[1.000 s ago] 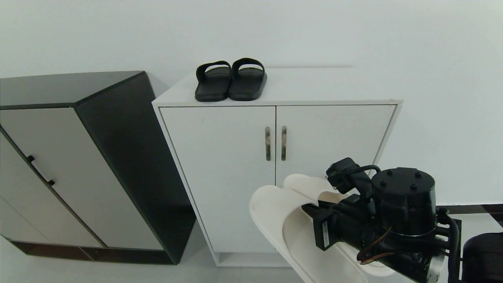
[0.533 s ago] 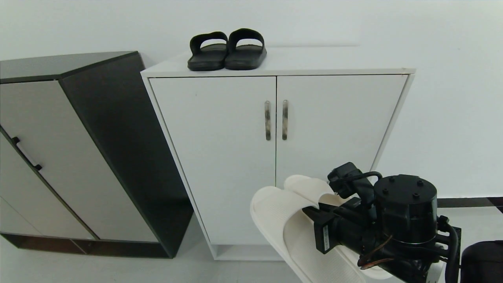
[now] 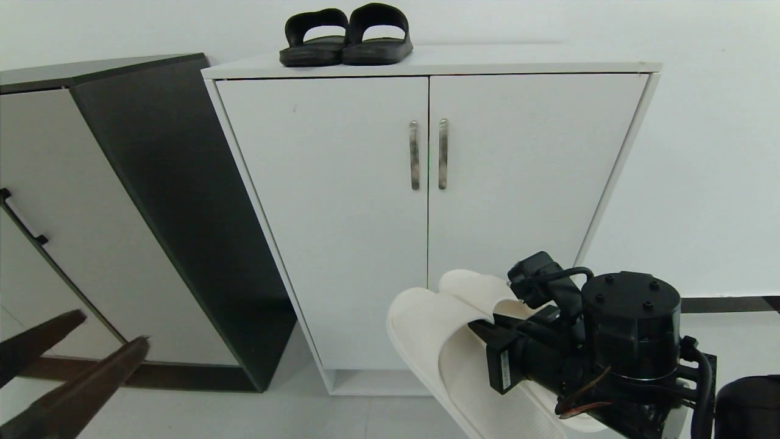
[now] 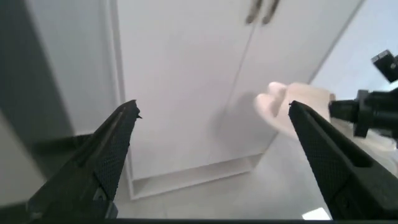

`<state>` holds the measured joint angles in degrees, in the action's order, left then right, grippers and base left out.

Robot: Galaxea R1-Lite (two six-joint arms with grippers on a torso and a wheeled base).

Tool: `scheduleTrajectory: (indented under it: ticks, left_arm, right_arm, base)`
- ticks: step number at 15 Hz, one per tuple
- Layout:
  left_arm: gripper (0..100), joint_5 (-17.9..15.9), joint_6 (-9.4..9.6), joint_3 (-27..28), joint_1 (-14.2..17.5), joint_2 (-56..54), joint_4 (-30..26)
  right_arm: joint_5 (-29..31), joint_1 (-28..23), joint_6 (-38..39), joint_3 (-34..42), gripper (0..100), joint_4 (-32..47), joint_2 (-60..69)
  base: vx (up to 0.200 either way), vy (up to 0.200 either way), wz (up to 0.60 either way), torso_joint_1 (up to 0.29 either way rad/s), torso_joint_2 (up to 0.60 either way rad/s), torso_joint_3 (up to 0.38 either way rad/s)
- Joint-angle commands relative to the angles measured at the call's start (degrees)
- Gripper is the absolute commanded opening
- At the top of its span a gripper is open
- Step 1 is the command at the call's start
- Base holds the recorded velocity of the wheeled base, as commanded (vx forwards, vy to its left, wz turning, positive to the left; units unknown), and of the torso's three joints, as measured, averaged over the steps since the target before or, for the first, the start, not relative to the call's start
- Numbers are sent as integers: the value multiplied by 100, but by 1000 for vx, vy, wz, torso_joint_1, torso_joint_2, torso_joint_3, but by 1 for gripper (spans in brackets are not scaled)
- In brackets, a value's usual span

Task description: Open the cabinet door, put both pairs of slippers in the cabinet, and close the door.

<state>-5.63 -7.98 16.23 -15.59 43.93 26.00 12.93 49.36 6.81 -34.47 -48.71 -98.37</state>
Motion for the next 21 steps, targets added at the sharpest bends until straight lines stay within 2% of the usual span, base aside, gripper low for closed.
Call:
scheduleTrajectory:
  ticks: [1, 2, 3, 5, 6, 11, 13, 14, 16, 17, 18, 19, 20, 21]
  left_arm:
    - [100, -254, -45, 874, -761, 2480, 1179]
    - [100, -263, -45, 1278, -937, 2822, 1188]
    - [100, -272, -45, 1445, -1007, 2945, 1188]
    - [100, -316, -54, 2306, -1543, 3543, 1144]
    - [100, -324, -54, 2596, -1710, 3815, 1144]
    - [100, -579, -98, 4372, -2088, 5318, 1003]
    - [100, -1010, -124, 4899, -2097, 5503, 608]
    - [100, -1282, -274, 5119, -2115, 5512, 379]
    - [100, -1564, -537, 5286, -2194, 5503, 344]
    - [100, -1740, -625, 5382, -2194, 5512, 327]
    - [100, -1836, -634, 5382, -2194, 5512, 327]
    - [100, -2188, -687, 5461, -2167, 5547, 318]
    - [100, -2320, -854, 5593, -2159, 5617, 309]
    - [100, -2311, -871, 5743, -2150, 5732, 309]
  right_arm:
    - [-19, 3, 4, 2, 0, -7, -7]
    - [-19, 3, -5, 2, 0, -24, -7]
    - [-19, 12, -13, 2, 0, -24, -7]
    - [-37, 56, -75, 81, 0, -51, 2]
    - [-37, 56, -75, 90, 0, -59, -42]
    - [-28, 56, -66, 90, 0, -235, -218]
    - [-28, 56, -66, 99, 0, -261, -218]
    - [-28, 56, -66, 99, 0, -261, -227]
    - [-37, 56, -66, 99, 0, -261, -227]
    - [-45, 56, -66, 99, 0, -261, -218]
    - [-45, 56, -75, 99, 0, -261, -218]
    - [-45, 56, -75, 116, 0, -261, -192]
    - [-45, 56, -75, 160, 0, -270, -183]
    - [-45, 56, -75, 152, 0, -270, -183]
  base:
    - [0, 0, 0, 0, 0, 0]
    - [0, 0, 0, 0, 0, 0]
    - [0, 0, 0, 0, 0, 0]
    - [0, 0, 0, 0, 0, 0]
    - [0, 0, 0, 0, 0, 0]
    - [0, 0, 0, 0, 0, 0]
    - [0, 0, 0, 0, 0, 0]
    - [0, 0, 0, 0, 0, 0]
    - [0, 0, 0, 0, 0, 0]
    - [0, 0, 0, 0, 0, 0]
    - [0, 0, 0, 0, 0, 0]
    - [0, 0, 0, 0, 0, 0]
    - [0, 0, 0, 0, 0, 0]
    - [0, 0, 0, 0, 0, 0]
